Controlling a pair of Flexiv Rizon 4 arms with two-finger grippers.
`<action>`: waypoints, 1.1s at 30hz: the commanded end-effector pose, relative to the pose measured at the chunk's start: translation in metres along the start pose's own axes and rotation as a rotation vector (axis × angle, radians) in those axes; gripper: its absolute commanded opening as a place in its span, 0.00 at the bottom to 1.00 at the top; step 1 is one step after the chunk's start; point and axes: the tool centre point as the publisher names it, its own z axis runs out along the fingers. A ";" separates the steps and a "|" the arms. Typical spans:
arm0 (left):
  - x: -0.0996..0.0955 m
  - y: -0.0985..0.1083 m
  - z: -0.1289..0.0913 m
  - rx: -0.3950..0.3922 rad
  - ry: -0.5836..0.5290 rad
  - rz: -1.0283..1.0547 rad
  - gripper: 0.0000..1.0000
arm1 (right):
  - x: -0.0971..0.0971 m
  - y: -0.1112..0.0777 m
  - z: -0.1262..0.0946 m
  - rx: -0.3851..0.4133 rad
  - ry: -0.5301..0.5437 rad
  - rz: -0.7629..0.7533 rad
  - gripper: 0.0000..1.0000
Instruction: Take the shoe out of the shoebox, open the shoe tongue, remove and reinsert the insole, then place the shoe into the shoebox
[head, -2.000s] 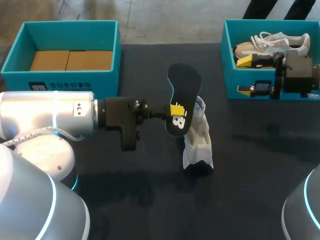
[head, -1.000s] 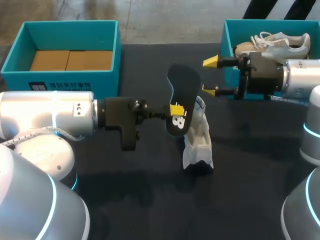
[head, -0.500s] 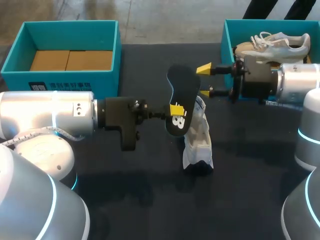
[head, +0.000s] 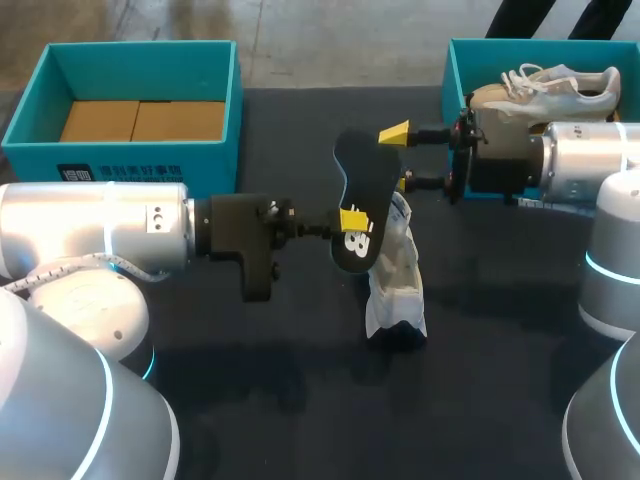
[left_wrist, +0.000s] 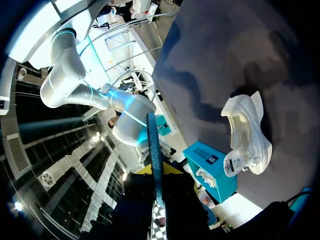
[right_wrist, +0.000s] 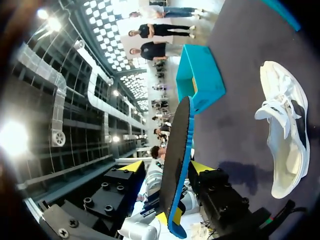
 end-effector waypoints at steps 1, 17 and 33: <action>0.001 -0.002 0.001 -0.006 -0.002 0.003 0.00 | 0.003 0.002 0.007 0.006 -0.010 0.006 0.47; 0.001 -0.002 0.001 -0.006 -0.002 0.003 0.00 | 0.011 0.004 0.002 -0.031 -0.006 -0.010 0.35; 0.001 -0.002 0.001 -0.006 -0.002 0.003 0.00 | 0.009 0.004 -0.010 -0.074 -0.009 0.003 0.09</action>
